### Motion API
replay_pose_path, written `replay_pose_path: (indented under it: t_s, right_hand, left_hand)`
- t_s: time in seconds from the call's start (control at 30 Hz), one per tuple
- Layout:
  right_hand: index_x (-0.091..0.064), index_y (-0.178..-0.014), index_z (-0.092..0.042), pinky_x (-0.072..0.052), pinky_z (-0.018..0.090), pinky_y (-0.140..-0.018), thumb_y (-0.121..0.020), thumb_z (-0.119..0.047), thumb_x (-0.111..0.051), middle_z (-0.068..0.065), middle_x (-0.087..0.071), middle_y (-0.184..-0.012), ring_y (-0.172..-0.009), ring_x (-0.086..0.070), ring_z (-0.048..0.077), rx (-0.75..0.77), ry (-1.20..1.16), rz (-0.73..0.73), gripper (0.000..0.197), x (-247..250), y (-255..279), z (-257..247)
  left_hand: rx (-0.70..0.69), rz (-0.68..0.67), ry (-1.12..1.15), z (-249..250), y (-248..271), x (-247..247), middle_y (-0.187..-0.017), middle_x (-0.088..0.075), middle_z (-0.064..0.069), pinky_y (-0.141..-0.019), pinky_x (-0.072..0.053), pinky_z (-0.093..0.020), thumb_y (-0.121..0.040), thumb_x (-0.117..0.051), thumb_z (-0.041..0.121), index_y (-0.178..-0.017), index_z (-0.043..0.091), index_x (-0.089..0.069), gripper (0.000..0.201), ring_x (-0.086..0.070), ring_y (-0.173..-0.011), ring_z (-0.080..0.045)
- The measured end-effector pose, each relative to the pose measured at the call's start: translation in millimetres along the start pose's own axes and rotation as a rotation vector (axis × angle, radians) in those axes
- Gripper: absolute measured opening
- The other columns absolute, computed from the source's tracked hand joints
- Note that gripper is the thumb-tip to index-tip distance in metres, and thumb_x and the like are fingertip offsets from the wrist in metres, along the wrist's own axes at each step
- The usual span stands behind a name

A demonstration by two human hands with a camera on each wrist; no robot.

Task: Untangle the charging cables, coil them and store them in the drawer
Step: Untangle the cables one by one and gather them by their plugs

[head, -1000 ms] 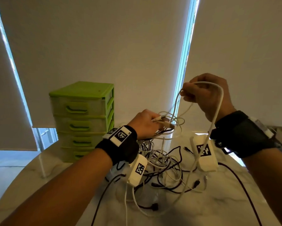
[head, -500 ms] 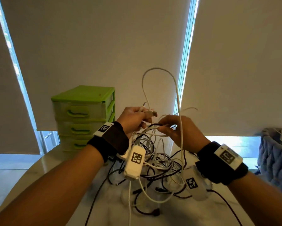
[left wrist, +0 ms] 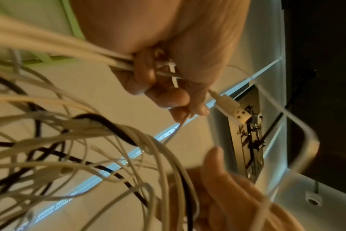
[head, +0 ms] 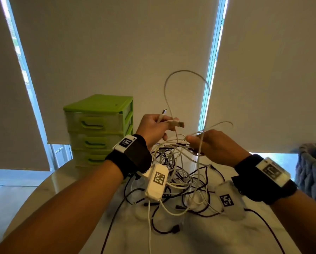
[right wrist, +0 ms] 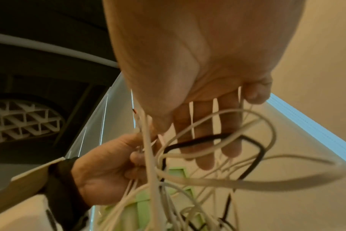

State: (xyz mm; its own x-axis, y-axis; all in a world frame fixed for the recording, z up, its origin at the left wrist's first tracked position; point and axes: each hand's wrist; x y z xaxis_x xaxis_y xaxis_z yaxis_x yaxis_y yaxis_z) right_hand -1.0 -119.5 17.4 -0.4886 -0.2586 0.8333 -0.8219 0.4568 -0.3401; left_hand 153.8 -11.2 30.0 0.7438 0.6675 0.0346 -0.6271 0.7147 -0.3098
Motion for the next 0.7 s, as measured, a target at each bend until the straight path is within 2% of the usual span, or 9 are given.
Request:
replay_pose_path:
  t_s: [0.07,0.17,0.23,0.3,0.37,0.43,0.57,0.63,0.7]
  right_hand:
    - [-0.070,-0.083,-0.023,-0.052,0.027,-0.068,-0.082,-0.067,-0.047,-0.006,-0.067,-0.071,-0.066,-0.063,0.008,0.014,0.004,0.043,0.049,-1.7,-9.4,-8.9]
    - [-0.067,-0.074,-0.015,-0.050,0.036,-0.067,-0.090,-0.037,-0.064,0.002,-0.062,-0.064,-0.059,-0.057,0.012,0.026,-0.063,0.080,0.027,-4.1,-20.7,-20.0]
    - [-0.068,-0.075,-0.011,-0.049,0.037,-0.068,-0.092,-0.028,-0.062,0.003,-0.064,-0.066,-0.062,-0.059,0.015,0.008,-0.078,0.122,0.024,-3.9,-23.4,-21.5]
    - [-0.066,-0.078,-0.009,-0.051,0.032,-0.068,-0.093,-0.024,-0.060,0.003,-0.068,-0.070,-0.067,-0.066,0.017,-0.027,-0.176,0.234,0.022,-1.3,-24.6,-21.4]
    - [-0.064,-0.080,-0.009,-0.051,0.027,-0.067,-0.094,-0.021,-0.059,0.003,-0.070,-0.074,-0.069,-0.068,0.016,-0.065,-0.351,0.330,0.019,4.3,-25.9,-24.4]
    - [-0.062,-0.083,-0.011,-0.051,0.026,-0.068,-0.096,-0.021,-0.056,0.004,-0.069,-0.075,-0.070,-0.067,0.015,-0.071,-0.384,0.394,0.017,10.6,-27.4,-27.3]
    - [-0.052,-0.079,-0.014,-0.051,0.025,-0.060,-0.098,-0.014,-0.048,0.005,-0.059,-0.065,-0.057,-0.060,0.013,-0.070,-0.583,0.628,0.019,40.7,-32.1,-25.3]
    - [-0.052,-0.081,-0.013,-0.051,0.020,-0.055,-0.099,-0.014,-0.047,0.007,-0.058,-0.069,-0.059,-0.060,0.016,-0.085,-0.660,0.597,0.018,56.8,-30.9,-24.4]
    - [-0.054,-0.084,-0.010,-0.045,0.013,-0.049,-0.099,-0.014,-0.048,0.010,-0.060,-0.072,-0.060,-0.060,0.019,-0.116,-0.597,0.496,0.016,59.9,-28.6,-20.2]
  left_hand:
    - [-0.070,-0.099,-0.024,4.3,2.0,-6.7,-0.088,-0.072,-0.012,-0.042,-0.039,-0.019,-0.085,-0.068,0.004,-0.076,0.013,-0.073,0.014,-0.055,-0.049,-0.006]
    - [-0.143,-0.140,-0.077,7.0,1.0,-6.5,-0.089,-0.072,-0.014,-0.044,-0.041,-0.022,-0.084,-0.070,0.007,-0.077,0.015,-0.075,0.012,-0.048,-0.045,-0.010]
    - [-0.111,-0.194,-0.112,2.0,-1.0,3.7,-0.086,-0.071,-0.011,-0.045,-0.042,-0.021,-0.086,-0.068,0.008,-0.086,0.018,-0.074,0.012,-0.048,-0.047,-0.009]
    - [-0.062,-0.310,-0.305,-8.4,-1.1,16.3,-0.077,-0.068,-0.002,-0.047,-0.042,-0.021,-0.087,-0.069,0.012,-0.094,0.020,-0.071,0.011,-0.049,-0.050,-0.006]
    - [-0.046,-0.386,-0.535,-19.7,-0.4,25.3,-0.069,-0.063,0.001,-0.053,-0.039,-0.022,-0.084,-0.073,0.022,-0.090,0.016,-0.073,0.008,-0.047,-0.052,-0.006]
    - [-0.048,-0.383,-0.612,-28.6,-0.8,29.7,-0.063,-0.059,0.002,-0.055,-0.036,-0.025,-0.084,-0.072,0.026,-0.088,0.012,-0.075,0.014,-0.045,-0.053,-0.008]
    - [-0.059,-0.403,-0.658,-49.5,-4.7,38.0,-0.081,-0.074,-0.004,-0.075,-0.053,-0.039,-0.079,-0.076,0.024,-0.083,0.018,-0.077,0.007,-0.067,-0.080,-0.017]
    - [-0.049,-0.385,-0.653,-60.1,-4.2,40.3,-0.081,-0.074,-0.001,-0.079,-0.054,-0.043,-0.077,-0.076,0.024,-0.082,0.021,-0.077,0.006,-0.069,-0.083,-0.018]
    - [-0.053,-0.354,-0.591,-61.4,-4.2,38.7,-0.078,-0.074,0.003,-0.072,-0.055,-0.034,-0.078,-0.077,0.020,-0.081,0.022,-0.077,0.003,-0.068,-0.077,-0.014]
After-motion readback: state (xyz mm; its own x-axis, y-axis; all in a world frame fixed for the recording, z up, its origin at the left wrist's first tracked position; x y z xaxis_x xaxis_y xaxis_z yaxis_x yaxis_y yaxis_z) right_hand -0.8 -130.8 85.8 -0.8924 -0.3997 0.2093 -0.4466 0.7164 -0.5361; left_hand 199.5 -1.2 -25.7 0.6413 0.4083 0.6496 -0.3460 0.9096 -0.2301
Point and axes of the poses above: each hand's wrist, its own y-axis away from the middle knuckle, its own x-axis out of the back of the hand, z = x × y
